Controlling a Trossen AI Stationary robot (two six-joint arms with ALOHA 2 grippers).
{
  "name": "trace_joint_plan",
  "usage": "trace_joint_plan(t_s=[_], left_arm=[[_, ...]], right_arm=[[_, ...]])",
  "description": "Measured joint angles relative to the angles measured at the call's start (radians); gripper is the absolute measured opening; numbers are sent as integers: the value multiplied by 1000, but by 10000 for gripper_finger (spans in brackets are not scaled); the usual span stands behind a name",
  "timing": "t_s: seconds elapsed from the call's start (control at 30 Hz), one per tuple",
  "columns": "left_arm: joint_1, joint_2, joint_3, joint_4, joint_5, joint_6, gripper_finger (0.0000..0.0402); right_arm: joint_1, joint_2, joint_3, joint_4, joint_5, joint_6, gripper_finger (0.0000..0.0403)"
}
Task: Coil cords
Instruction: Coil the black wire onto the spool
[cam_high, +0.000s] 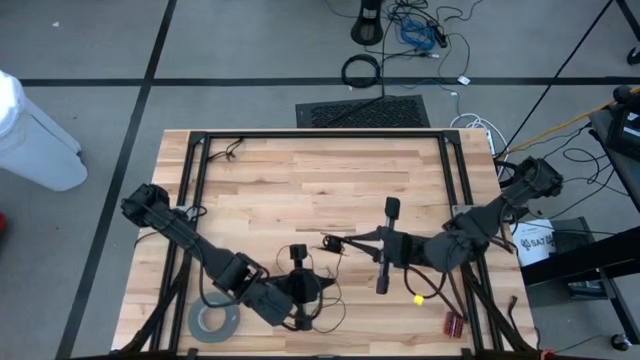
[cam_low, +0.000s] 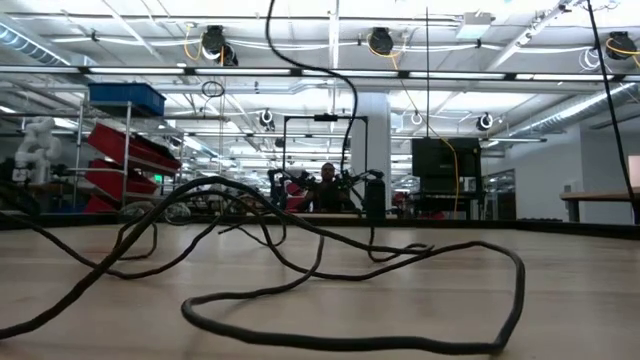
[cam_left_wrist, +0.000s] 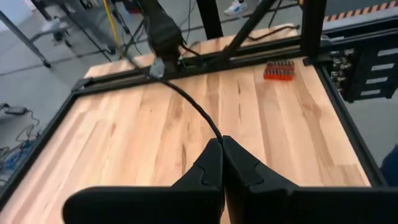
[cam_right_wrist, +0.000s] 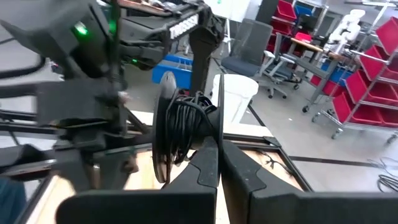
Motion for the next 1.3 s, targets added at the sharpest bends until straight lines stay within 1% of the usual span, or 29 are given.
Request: trace_joint_plan(t_s=[0.1,0.2,0.53,0.63,0.9,1.0,1.2,1.3], left_arm=[[-7,1,0,-51,-5,-42,0],[-11,1,-4,-91,-16,-88,0],[-58,2,-5,-256,-112,-232,0],[-75,2,-5,-287,-121,-265,0],[-118,3,-6,-308,-138,-294,1],[-126,4,-6,-290,-161,-295,16],[-124,6,-6,-265,-171,-296,77],[-126,9,-7,-256,-171,-296,100]], right_arm=[[16,-5,0,0,2,-3,0],[29,-6,0,-3,35,-6,0],[42,-6,-1,-5,49,-7,0],[43,-5,-1,-5,48,4,0],[50,-4,-1,-31,48,48,0],[54,-4,-1,-36,52,62,0],[57,1,1,-73,55,101,0],[58,1,1,-76,55,108,0]])
